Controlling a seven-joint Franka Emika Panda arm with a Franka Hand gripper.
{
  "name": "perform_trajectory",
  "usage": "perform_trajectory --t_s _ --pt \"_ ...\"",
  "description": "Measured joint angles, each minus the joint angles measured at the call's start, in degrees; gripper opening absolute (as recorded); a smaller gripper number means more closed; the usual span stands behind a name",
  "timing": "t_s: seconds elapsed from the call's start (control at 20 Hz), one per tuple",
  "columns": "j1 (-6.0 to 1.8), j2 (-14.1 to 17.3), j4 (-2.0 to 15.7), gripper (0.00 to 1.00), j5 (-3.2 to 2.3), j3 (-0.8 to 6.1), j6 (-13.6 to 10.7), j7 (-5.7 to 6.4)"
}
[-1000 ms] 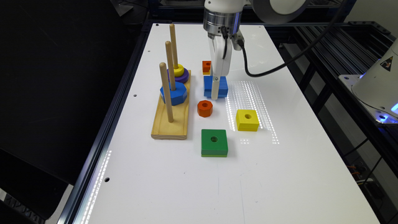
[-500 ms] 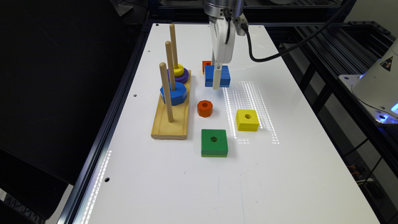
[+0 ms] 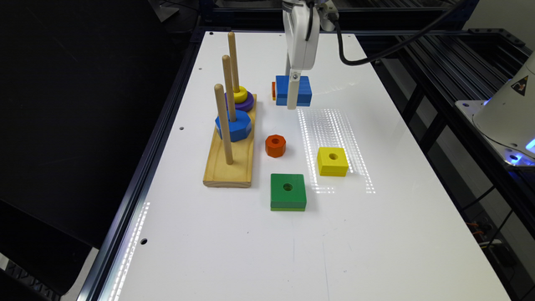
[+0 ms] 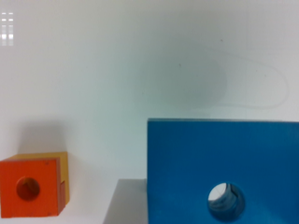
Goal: Pick up blue block.
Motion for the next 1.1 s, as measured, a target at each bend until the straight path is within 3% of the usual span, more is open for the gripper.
perform_trajectory --t_s 0.2,0.35,0.4,0.7,0.75,0.95,1.1 --pt "-0.05 -1.35 0.28 0.0 0.28 0.14 -1.1 -0.06" --pt "-0.08 -4.01 0.28 0.0 1.78 0.52 -3.78 -0.73" --pt "-0.1 -4.28 0.24 0.0 2.0 0.56 -4.03 -0.9" --pt "-0.25 -4.74 0.5 0.0 2.16 0.6 -4.49 -1.03" --pt "-0.25 -5.72 0.87 0.0 2.45 0.66 -5.65 -1.14" --pt "-0.27 -9.66 1.07 0.0 4.54 0.81 -9.78 -2.51" --pt "-0.27 -9.98 1.11 0.0 4.72 0.81 -10.08 -2.6"
